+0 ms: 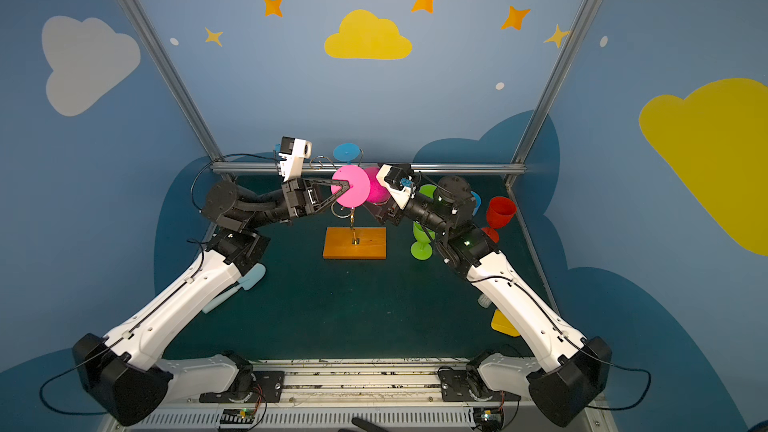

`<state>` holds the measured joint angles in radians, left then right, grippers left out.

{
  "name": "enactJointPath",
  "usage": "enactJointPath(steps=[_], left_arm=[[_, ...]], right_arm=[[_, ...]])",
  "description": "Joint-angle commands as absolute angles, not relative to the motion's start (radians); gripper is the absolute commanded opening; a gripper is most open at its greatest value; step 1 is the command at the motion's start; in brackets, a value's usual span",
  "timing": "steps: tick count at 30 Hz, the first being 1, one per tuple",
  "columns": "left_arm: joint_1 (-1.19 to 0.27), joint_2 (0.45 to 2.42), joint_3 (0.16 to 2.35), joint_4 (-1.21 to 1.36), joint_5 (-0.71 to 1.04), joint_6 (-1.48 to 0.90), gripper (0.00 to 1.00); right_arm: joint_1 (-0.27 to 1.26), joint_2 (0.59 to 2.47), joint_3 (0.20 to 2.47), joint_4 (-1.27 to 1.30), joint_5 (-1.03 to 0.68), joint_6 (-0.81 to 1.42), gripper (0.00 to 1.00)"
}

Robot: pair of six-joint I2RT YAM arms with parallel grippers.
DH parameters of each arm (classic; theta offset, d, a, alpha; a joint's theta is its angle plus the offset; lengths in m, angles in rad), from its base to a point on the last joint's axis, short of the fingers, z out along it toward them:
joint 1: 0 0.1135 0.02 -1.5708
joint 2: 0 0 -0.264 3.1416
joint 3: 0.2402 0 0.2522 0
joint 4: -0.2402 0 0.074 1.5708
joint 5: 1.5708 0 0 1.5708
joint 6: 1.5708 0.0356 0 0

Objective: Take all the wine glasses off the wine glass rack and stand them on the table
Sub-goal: 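Move the right gripper to the magenta bowl while the left gripper holds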

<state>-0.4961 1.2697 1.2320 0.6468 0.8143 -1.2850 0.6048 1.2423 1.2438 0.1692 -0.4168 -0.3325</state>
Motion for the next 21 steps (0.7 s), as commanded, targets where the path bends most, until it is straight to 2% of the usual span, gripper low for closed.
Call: enactJointPath(steps=[1, 9, 10, 13, 14, 21], left_arm=[[-0.505, 1.255, 1.239, 0.775, 0.856, -1.344, 0.03], [-0.504, 1.267, 1.250, 0.807, 0.864, -1.371, 0.03], [-0.505, 1.270, 1.253, 0.809, 0.865, -1.371, 0.03], [-0.505, 1.277, 1.263, 0.820, 0.874, -1.386, 0.03], [-0.505, 1.278, 1.267, 0.821, 0.878, -1.391, 0.03], [-0.506, 1.284, 1.267, 0.836, 0.883, -1.427, 0.03]], right_arm=[[0.607, 1.250, 1.268, 0.171, -0.380, -0.314, 0.87], [0.607, 1.210, 1.231, 0.144, -0.371, -0.278, 0.63], [0.607, 1.201, 1.225, 0.140, -0.372, -0.276, 0.63], [0.612, 1.184, 1.207, 0.133, -0.375, -0.281, 0.83], [0.613, 1.183, 1.209, 0.130, -0.371, -0.287, 0.86], [0.616, 1.212, 1.226, 0.130, -0.365, -0.295, 0.89]])
